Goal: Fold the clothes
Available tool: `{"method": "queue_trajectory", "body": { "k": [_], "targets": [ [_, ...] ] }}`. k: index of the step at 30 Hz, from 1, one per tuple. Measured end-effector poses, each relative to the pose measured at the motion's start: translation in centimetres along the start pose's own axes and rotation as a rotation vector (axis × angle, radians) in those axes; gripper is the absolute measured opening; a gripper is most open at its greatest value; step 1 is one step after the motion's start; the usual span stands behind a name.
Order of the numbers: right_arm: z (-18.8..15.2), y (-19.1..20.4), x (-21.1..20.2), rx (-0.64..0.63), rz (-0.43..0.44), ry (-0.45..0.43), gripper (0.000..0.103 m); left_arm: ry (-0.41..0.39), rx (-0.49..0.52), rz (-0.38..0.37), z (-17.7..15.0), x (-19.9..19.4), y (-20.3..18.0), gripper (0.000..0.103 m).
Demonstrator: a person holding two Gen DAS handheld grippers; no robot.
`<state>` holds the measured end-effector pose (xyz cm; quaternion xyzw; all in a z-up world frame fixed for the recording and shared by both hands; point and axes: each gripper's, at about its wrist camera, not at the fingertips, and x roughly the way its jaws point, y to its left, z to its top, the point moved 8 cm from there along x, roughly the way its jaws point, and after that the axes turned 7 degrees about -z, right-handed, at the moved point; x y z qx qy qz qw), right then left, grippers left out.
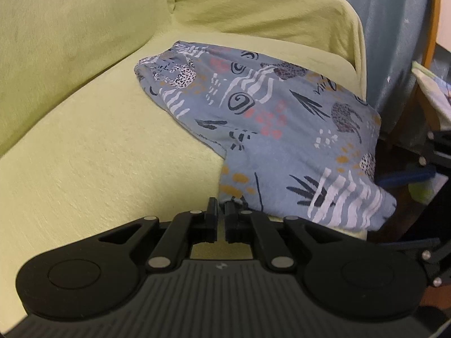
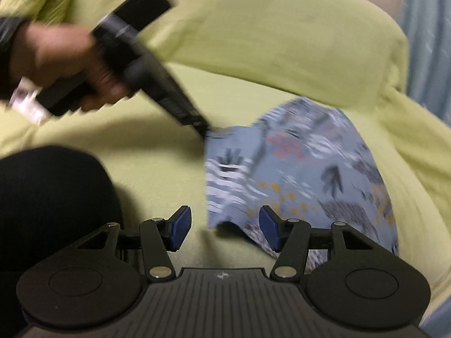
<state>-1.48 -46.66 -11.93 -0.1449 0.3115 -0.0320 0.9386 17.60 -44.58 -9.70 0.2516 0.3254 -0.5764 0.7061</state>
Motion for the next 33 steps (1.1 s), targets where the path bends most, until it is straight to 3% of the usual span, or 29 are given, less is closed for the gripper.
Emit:
{"method": "queue_trajectory", "body": {
  "k": [9, 12, 15, 16, 17, 19, 22, 24, 27, 33],
  "targets": [
    [-1.6, 2.6, 0.5, -0.372, -0.091, -0.015, 0.052, -0.010, 0.105, 0.041, -1.3, -4.1, -0.5, 0.011],
    [-1.9, 2.9, 1.6, -0.423, -0.096, -0.017, 0.051, -0.050, 0.215, 0.015, -1.3, -4.8, -2.6, 0.023],
    [-1.8, 2.7, 3.0, -0.411, -0.082, -0.021, 0.041, -0.055, 0.394, 0.000, -1.7, -4.5, -5.5, 0.039],
    [-1.6, 2.3, 3.1, -0.388, -0.079, -0.016, 0.030, -0.057, 0.463, 0.001, -1.9, -4.2, -6.4, 0.045],
    [-1.4, 1.8, 3.3, -0.364, -0.075, -0.010, 0.005, -0.061, 0.538, 0.012, -2.0, -3.9, -7.4, 0.048],
    [-0.9, 0.7, 3.2, -0.287, -0.050, -0.002, 0.003, -0.069, 0.688, 0.033, -2.1, -3.2, -9.4, 0.063],
    [-0.1, -1.4, 2.8, -0.136, 0.009, 0.008, 0.003, -0.103, 0.959, 0.132, -2.4, -1.3, -12.2, 0.071],
    [0.4, -2.8, 2.5, -0.028, 0.057, 0.017, 0.003, -0.105, 1.089, 0.164, -2.5, 0.2, -13.3, 0.074],
    [1.1, -4.6, 1.6, 0.098, 0.107, 0.012, 0.003, -0.111, 1.222, 0.162, -2.6, 2.0, -14.7, 0.072],
    [2.1, -7.5, 0.2, 0.249, 0.139, -0.032, 0.003, -0.134, 1.158, 0.170, -1.2, 3.3, -14.7, 0.025]
  ]
}}
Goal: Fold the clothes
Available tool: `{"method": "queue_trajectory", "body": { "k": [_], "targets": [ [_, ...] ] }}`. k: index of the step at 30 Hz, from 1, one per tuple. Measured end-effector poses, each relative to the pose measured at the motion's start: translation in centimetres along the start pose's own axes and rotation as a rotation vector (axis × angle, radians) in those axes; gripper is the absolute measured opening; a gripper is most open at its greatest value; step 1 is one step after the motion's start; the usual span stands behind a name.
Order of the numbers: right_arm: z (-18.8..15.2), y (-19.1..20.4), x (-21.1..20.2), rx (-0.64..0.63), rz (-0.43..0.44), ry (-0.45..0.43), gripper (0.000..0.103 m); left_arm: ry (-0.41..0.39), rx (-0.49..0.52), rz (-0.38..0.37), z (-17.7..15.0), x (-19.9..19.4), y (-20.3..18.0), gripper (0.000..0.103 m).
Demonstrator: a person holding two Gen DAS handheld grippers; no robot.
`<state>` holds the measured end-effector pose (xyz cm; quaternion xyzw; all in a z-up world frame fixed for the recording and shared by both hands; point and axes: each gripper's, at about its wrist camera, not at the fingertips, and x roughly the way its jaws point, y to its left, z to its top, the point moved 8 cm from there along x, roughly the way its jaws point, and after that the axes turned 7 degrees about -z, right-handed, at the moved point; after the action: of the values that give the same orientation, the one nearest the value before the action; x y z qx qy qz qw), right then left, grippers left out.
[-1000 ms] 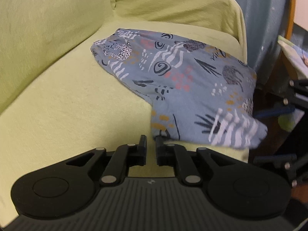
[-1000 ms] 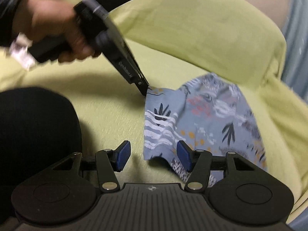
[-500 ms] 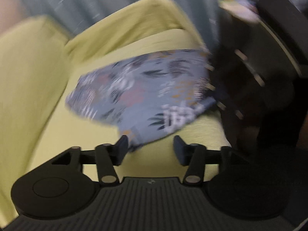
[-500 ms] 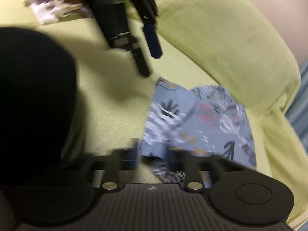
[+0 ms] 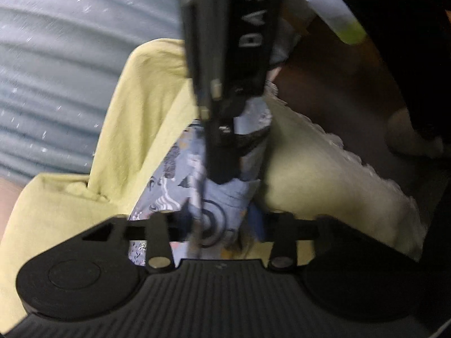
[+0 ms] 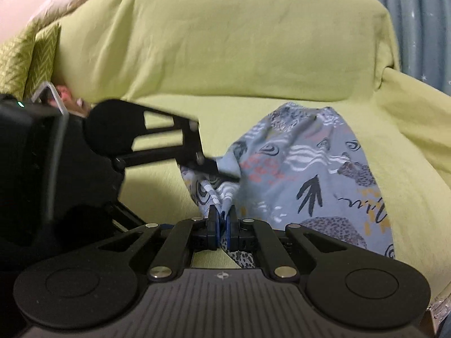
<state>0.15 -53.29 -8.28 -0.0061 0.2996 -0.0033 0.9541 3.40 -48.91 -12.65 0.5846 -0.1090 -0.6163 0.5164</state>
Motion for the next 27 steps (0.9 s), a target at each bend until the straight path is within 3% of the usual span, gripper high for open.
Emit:
{"method": "queue_trajectory", "body": {
  "k": [2, 6, 10, 14, 19, 22, 27],
  "targets": [
    [0.1, -0.2, 0.0, 0.029, 0.024, -0.001, 0.003, 0.003, -0.038, 0.006, -0.1, 0.0, 0.5, 0.012],
    [0.1, -1.2, -0.8, 0.105, 0.026, -0.036, 0.006, -0.025, -0.232, -0.039, -0.5, -0.9, 2.7, 0.010],
    [-0.5, -2.8, -2.3, 0.145, -0.047, -0.066, 0.027, -0.089, -0.500, -0.101, -1.9, -1.9, 6.1, 0.006],
    [-2.0, -3.9, -2.5, 0.123, -0.116, -0.016, 0.041, -0.138, -0.656, -0.139, -2.9, -2.3, 7.9, 0.003],
    [-2.6, -2.7, -1.6, -0.070, -0.181, 0.014, 0.062, -0.220, -0.853, -0.225, -3.8, -3.0, 9.1, 0.002],
    [-3.3, -1.6, -0.6, -0.208, -0.227, 0.035, 0.076, -0.228, -0.830, -0.234, -4.0, -3.9, 9.6, 0.002],
    [-5.4, -2.6, 1.7, -0.358, -0.311, 0.113, 0.076, -0.172, -0.685, -0.230, -4.1, -4.9, 8.0, 0.002]
  ]
}}
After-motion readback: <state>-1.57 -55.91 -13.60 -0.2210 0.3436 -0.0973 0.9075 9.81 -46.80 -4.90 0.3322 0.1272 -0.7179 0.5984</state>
